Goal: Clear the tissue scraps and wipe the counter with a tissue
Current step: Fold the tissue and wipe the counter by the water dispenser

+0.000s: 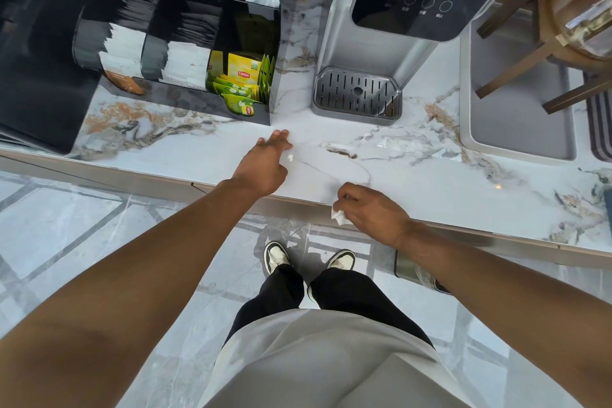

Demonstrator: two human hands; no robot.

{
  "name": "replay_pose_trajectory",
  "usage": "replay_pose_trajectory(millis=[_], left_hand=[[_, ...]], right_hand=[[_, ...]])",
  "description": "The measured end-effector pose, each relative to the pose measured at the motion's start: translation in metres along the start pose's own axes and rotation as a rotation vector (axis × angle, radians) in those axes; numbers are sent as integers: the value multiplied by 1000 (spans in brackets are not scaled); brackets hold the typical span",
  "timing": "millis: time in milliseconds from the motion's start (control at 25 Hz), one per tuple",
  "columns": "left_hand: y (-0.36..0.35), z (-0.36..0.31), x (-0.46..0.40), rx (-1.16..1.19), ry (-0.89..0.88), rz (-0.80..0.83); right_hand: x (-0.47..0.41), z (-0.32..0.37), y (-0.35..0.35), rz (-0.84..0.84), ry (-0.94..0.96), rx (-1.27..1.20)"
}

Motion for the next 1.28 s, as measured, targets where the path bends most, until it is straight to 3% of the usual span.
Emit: replay_pose_trajectory(millis=[200,320,480,600,720,920,1040,1120,1280], left_hand=[[1,0,-1,-20,-5,10],[2,-2,-2,-29,-21,9],[1,-1,-3,-22,-29,3],[0,1,-4,-23,-22,6],[1,2,-3,-16,-12,4],[10,-1,-4,-23,-85,12],[18,5,-3,-58,-111,0],[24,13,4,-96,-117,-48],[32,25,22,-88,-153,-187]], right_hand=[[-32,-23,19,-271,-288,-101],[-47,-13,-4,-214,-320,-150],[-32,14,-22,-91,-156,-209],[-16,5,-11,5,-79,-194],[-12,-15,3,92,-127,-234],[-56,-48,27,-226,-479,-159],[-93,-41,15,-315,-646,-180],[-114,-24,0,-303,-674,-238],[-120,33,-38,-212,-492,-315]])
Point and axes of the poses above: each hand's wrist, its own x-axis away from the middle knuckle, its own y-axis out of the back of the hand, z = x × y, the point moved 8 cm from there along -x, towards the middle knuckle, and after that the axes turned 6 degrees about -z, right-handed, at the moved point
